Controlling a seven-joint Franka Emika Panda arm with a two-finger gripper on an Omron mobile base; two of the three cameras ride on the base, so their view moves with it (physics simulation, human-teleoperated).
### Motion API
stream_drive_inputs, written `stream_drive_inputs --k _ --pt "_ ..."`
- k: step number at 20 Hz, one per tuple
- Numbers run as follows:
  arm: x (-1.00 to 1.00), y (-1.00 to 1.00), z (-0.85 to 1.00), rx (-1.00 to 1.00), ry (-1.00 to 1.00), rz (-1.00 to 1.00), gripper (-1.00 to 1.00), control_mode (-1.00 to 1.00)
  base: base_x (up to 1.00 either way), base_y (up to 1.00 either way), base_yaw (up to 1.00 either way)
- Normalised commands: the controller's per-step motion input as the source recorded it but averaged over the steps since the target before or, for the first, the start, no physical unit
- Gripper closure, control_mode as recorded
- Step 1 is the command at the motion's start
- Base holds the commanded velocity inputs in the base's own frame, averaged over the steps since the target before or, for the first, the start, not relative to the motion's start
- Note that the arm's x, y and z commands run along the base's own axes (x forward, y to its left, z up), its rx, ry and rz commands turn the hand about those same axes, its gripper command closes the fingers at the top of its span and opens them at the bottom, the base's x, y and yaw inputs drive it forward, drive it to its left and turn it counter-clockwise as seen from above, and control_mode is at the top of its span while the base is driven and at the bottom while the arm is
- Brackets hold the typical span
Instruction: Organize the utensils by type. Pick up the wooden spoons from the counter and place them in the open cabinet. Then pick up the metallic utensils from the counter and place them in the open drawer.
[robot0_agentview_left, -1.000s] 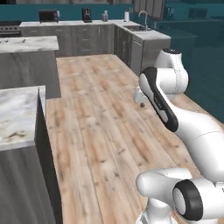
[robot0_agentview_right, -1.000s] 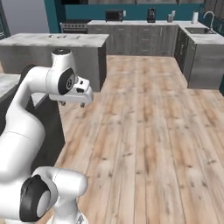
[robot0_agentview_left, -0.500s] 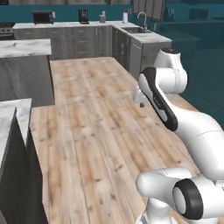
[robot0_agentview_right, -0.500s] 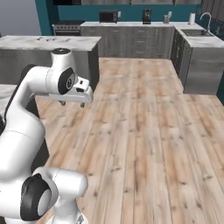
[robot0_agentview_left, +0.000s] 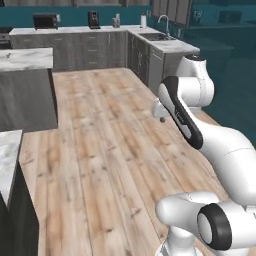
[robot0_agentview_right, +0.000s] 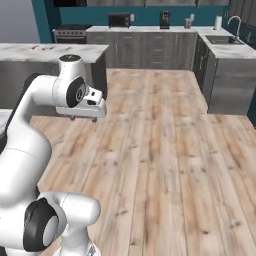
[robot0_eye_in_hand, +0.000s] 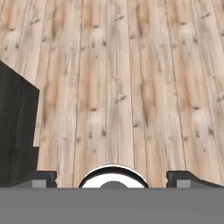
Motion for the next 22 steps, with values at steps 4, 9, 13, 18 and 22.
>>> stream_drive_inputs --k 4,9,13,18,22 --pt "0.00 0.00 0.00 0.00 0.00 0.00 -1.00 1.00 0.84 -0.23 -0.02" --pt "0.00 0.00 0.00 0.00 0.00 0.00 -1.00 1.00 0.94 -0.18 0.00" --pt "0.00 0.00 0.00 0.00 0.00 0.00 -1.00 1.00 0.98 -0.18 0.00" --pt "0.00 0.00 0.00 0.00 0.00 0.00 -1.00 1.00 0.99 -0.16 0.00" --pt "0.00 0.00 0.00 0.00 0.00 0.00 -1.00 1.00 1.00 -0.15 0.00"
